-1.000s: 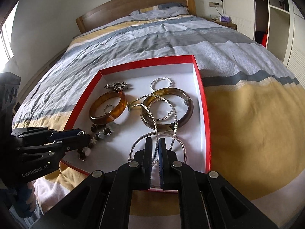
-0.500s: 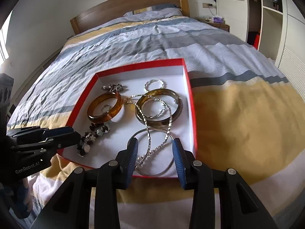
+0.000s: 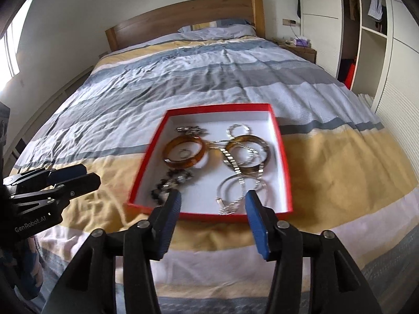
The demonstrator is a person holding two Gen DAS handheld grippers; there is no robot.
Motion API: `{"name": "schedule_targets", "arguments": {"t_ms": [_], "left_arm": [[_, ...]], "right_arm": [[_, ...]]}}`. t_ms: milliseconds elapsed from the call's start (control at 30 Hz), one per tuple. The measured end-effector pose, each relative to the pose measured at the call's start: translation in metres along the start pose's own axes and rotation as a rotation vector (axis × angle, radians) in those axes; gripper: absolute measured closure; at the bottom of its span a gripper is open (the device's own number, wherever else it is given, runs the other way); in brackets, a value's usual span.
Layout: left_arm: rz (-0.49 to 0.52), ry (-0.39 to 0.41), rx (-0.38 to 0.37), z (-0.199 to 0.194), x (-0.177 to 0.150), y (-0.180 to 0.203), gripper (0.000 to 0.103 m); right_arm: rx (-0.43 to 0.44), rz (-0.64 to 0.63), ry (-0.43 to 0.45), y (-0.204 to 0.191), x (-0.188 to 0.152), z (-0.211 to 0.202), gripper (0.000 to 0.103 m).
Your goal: Organize jewelry
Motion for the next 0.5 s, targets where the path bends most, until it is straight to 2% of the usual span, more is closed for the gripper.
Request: {"name": "schedule_targets", "arguments": {"t_ms": [100, 233, 500], "left_arm": [[-0.033, 0.007, 0.042, -0.018, -0.011, -0.022, 0.056], [-0.071, 0.018, 0.090, -0.040, -0.028, -0.050, 0.051], [-0.145, 0.030, 0.169, -0.078, -0.072, -0.097, 0.046]], "right_arm": [[0.001, -0.007, 0.007, -0.020, -0.005, -0.009, 0.042], [-0.009, -0.001, 0.015, -0.047, -0.014, -0.019, 0.025], [-0.036, -0.061, 0.022, -0.098, -0.035, -0.037, 0.007]]}}
Point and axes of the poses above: each gripper's, at about its wrist camera, not at the fingertips, and z roughly the way its jaws point, y to its right, x to its top, the point moved 8 cm from there along z, roughly the way its jaws point, and after that the axes turned 8 degrees about z, right-handed, at the moved point
